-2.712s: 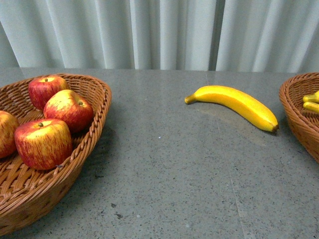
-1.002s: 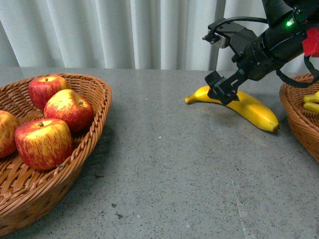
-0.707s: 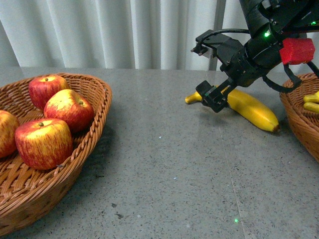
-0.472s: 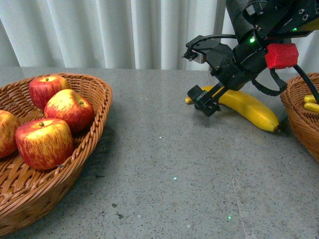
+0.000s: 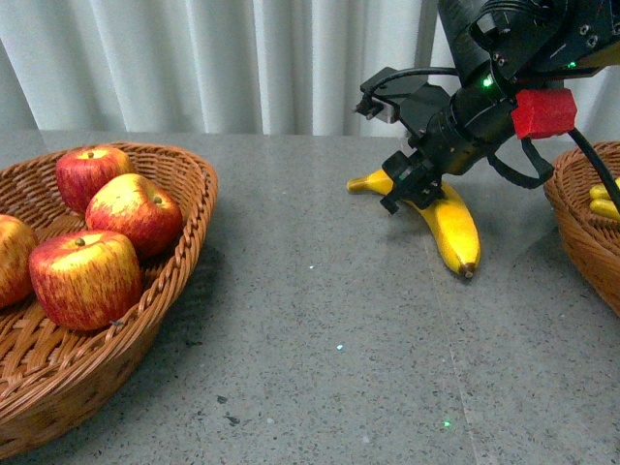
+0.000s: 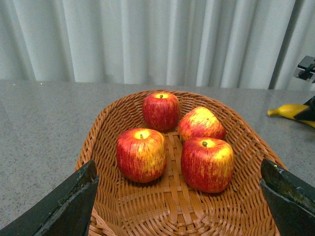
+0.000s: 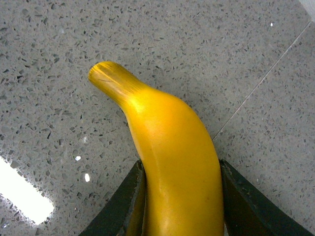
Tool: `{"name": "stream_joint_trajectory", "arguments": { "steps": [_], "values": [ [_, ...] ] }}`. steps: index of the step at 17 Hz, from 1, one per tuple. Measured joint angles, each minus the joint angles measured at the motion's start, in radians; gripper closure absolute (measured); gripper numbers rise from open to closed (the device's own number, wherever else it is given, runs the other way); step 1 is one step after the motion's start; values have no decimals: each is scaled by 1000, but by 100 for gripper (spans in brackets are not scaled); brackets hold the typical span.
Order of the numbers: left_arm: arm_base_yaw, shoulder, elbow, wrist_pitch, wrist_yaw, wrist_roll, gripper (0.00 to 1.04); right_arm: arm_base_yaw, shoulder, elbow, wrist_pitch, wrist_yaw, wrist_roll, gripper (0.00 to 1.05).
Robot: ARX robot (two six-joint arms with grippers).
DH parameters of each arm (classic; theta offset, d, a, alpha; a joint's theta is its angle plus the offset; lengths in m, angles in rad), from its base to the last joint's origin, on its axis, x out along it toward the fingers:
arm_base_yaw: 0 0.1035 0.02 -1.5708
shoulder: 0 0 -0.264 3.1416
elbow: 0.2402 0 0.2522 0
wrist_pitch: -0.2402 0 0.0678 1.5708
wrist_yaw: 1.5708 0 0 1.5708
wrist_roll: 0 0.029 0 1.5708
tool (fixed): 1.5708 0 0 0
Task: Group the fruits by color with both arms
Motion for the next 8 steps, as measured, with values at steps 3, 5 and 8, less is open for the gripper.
{"name": "stream_joint_trajectory", "arguments": {
  "steps": [3, 5, 8],
  "values": [
    [0, 0, 0, 0, 0, 0, 7, -2, -23, -26, 70, -52, 60, 70],
    [0, 0, 0, 0, 0, 0, 7, -11, -58, -50, 133, -95, 133, 70],
    [0, 0, 0, 0, 0, 0, 7, -51, -183, -129, 274, -203, 299, 70]
  ]
}}
